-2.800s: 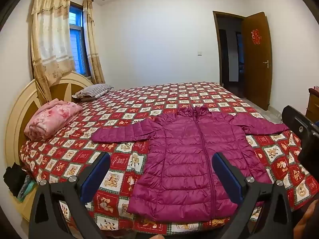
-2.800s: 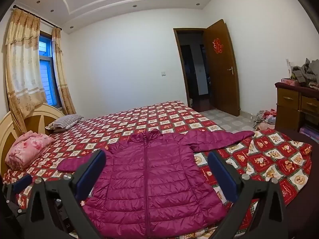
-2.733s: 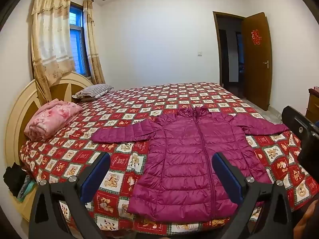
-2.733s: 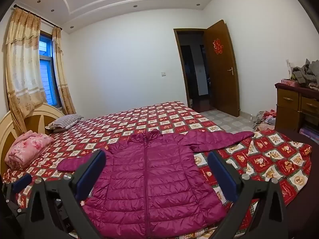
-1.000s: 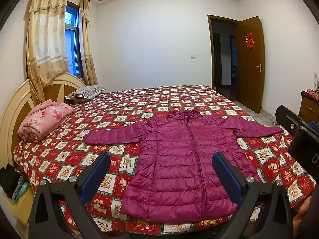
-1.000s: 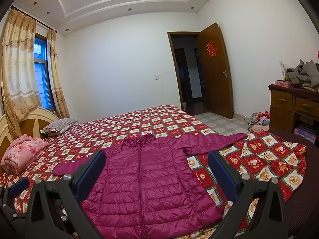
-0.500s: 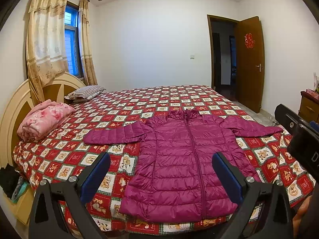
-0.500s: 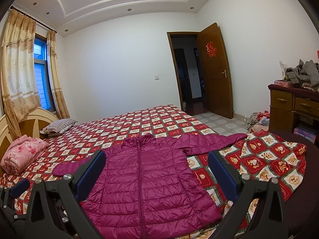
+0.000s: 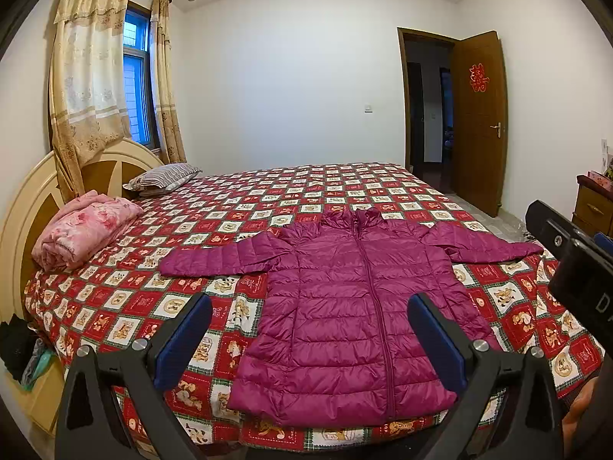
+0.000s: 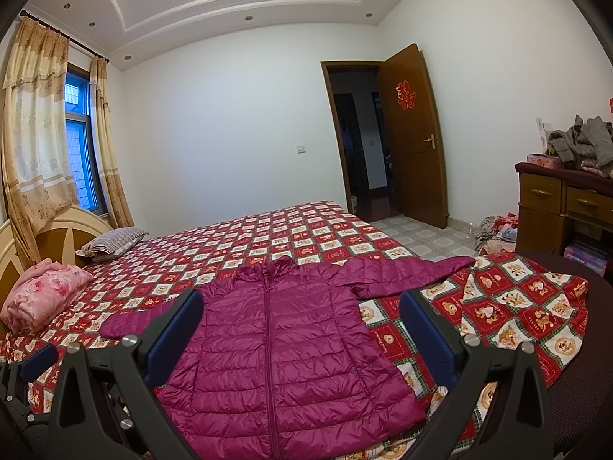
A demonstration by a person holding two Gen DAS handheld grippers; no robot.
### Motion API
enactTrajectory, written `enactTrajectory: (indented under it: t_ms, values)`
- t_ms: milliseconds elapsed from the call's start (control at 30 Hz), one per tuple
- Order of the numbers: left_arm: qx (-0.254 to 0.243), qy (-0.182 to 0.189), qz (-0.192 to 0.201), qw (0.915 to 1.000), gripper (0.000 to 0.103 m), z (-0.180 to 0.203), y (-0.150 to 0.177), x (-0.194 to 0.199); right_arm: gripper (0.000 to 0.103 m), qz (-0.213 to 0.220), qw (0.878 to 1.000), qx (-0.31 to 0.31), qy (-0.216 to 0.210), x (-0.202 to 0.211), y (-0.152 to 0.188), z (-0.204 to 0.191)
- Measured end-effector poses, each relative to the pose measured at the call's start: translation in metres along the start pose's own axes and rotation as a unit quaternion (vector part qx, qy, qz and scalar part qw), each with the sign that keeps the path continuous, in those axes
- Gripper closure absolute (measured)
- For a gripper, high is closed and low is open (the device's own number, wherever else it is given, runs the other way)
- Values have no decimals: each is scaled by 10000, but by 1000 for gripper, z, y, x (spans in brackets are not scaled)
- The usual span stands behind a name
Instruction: Fold large clothes
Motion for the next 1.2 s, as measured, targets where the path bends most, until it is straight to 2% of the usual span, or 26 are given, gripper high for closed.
enactTrajectory:
  t_ms: [433, 600, 767, 867, 1033, 1100, 1200]
  values:
    - [-8, 9, -22, 10000, 1, 3, 6, -3, 0, -37, 10000, -6, 28, -3, 3, 0]
    - [-32, 123, -36, 9999, 1, 8, 5, -11, 0, -38, 9999, -47, 140, -10, 5, 7]
    - [-3, 427, -215, 9989, 1, 28, -1, -45, 0, -133, 9989, -178, 407, -30, 13, 25]
    - [-129, 750, -481, 9959, 1, 47, 2, -69, 0, -374, 9968, -382, 602, -51, 23, 46]
    - [-389, 1132, -723, 9902, 1, 70, 11, -101, 0, -722, 9914, -894, 630, -83, 38, 81]
    - [-492, 1230, -737, 9884, 1, 75, 11, -115, 0, -729, 9895, -1077, 636, -92, 39, 95]
    - [-582, 1321, -818, 9861, 1, 75, 8, -139, 0, -674, 9868, -1166, 900, -106, 34, 124]
Point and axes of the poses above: each gripper's, at about its wrist camera, not at the fingertips, and x roughly against the way its jaws point, z to its right, y to its underside, the point moved 8 cm from there along -x, roughly the way its jaws point, and after that the axes turned 7 degrees about -z, right-handed, at the moved point
